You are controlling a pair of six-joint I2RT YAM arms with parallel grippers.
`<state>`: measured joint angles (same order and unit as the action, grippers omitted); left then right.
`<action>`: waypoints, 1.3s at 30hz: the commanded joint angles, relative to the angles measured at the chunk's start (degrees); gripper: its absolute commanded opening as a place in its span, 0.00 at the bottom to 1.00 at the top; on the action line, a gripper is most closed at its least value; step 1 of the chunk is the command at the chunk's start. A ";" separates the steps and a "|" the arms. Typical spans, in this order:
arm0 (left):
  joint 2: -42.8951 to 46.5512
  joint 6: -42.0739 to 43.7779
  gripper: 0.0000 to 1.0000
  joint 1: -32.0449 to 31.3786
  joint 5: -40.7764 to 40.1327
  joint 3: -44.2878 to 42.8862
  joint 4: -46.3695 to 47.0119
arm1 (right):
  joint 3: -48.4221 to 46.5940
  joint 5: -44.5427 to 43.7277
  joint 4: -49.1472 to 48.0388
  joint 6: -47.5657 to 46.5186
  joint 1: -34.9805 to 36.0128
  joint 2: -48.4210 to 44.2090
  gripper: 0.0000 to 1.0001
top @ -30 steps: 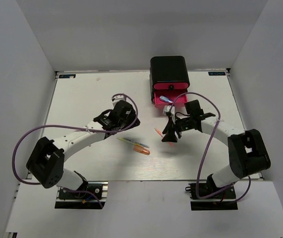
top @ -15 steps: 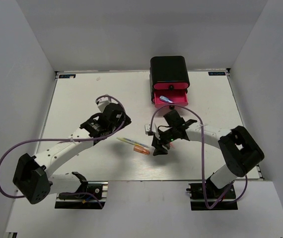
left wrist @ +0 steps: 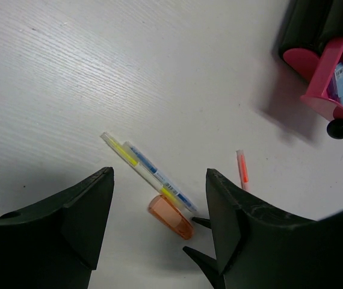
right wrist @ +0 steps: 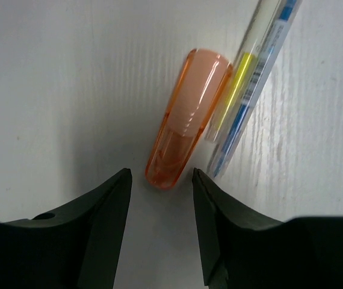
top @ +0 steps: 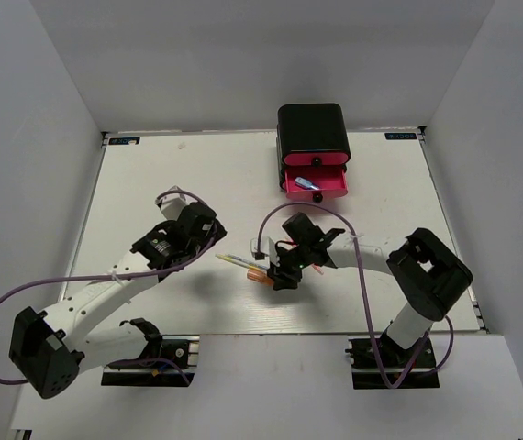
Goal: Sort the stationery into containers
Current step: Pick up the stationery from the center of the board.
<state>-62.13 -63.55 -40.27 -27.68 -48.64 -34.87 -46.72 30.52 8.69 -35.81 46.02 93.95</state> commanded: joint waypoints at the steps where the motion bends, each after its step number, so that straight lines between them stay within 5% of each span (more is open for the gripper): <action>1: 2.63 -2.36 0.72 0.19 -2.64 0.74 -3.44 | -1.70 -6.34 -4.46 3.64 2.40 2.63 0.51; 8: 6.66 -5.70 0.72 0.19 -3.70 1.88 -6.87 | -3.12 -11.52 -7.28 6.10 6.97 5.27 0.49; 18: 7.38 -6.85 0.74 0.19 -4.31 3.46 -6.62 | 2.50 -20.07 -9.57 6.81 9.18 0.80 0.14; 23: 4.57 -6.85 0.74 0.19 -1.59 3.99 -3.19 | 3.74 -22.08 -8.78 7.77 8.03 -3.33 0.10; 30: 0.70 -4.48 0.74 0.19 1.75 4.52 1.91 | -0.64 -21.90 -6.84 8.65 4.35 -12.47 0.08; 39: -2.38 -2.11 0.74 0.19 3.42 3.99 4.46 | -15.74 -25.78 -11.41 4.79 -9.52 -4.58 0.06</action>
<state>-64.75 -67.00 -40.25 -24.99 -44.38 -32.23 -57.06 6.39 -0.03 -29.06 40.49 86.80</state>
